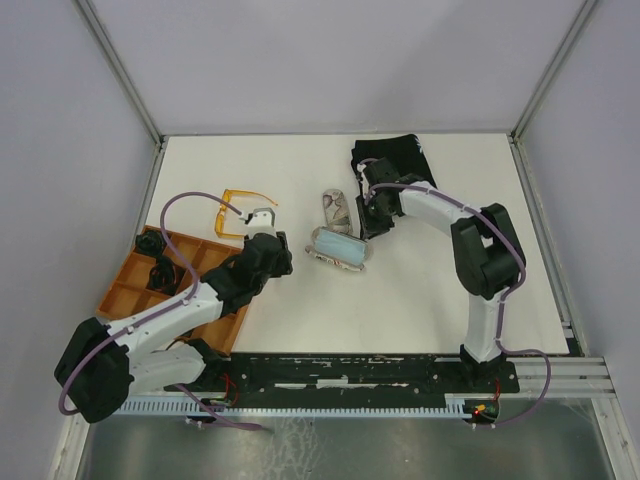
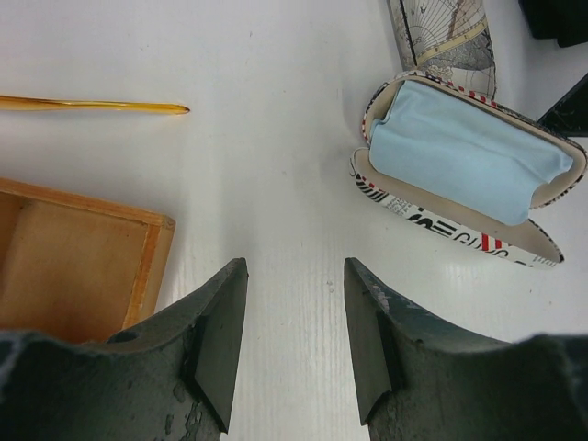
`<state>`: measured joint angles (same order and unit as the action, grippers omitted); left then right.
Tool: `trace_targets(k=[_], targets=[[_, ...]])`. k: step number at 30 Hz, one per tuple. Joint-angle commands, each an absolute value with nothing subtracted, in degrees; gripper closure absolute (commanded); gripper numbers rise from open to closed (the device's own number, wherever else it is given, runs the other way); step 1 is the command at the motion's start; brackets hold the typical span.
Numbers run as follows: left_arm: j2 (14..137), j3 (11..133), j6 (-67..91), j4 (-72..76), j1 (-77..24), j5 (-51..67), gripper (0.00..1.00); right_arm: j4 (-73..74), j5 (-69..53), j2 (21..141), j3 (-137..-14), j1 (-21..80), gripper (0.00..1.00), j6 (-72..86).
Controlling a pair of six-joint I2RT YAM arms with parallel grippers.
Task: Organize the sunglasses
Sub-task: Adjust the sunglasses case at the center of the board.
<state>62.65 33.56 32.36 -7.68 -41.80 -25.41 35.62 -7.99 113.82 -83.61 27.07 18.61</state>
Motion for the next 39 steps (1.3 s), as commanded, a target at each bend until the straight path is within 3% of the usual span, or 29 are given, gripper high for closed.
trace_targets(k=[1,21,31,39], targets=[[60.89,34.16,34.5,-8.14,-41.57,-27.2,0.46,33.84,-11.08,108.05,-81.02,27.06,0.69,19.21],[65.03,40.51,33.76,-10.49,-38.34,-29.48,0.45,27.3,-17.88,97.05,-66.16,30.6,0.69,23.62],[77.96,53.68,38.3,-14.05,-25.93,-36.07,0.42,25.65,-7.09,84.23,-56.61,30.59,0.65,26.56],[89.92,62.44,55.08,-25.05,-21.91,-40.3,0.38,25.19,-2.43,76.28,-51.08,30.59,0.64,28.4]])
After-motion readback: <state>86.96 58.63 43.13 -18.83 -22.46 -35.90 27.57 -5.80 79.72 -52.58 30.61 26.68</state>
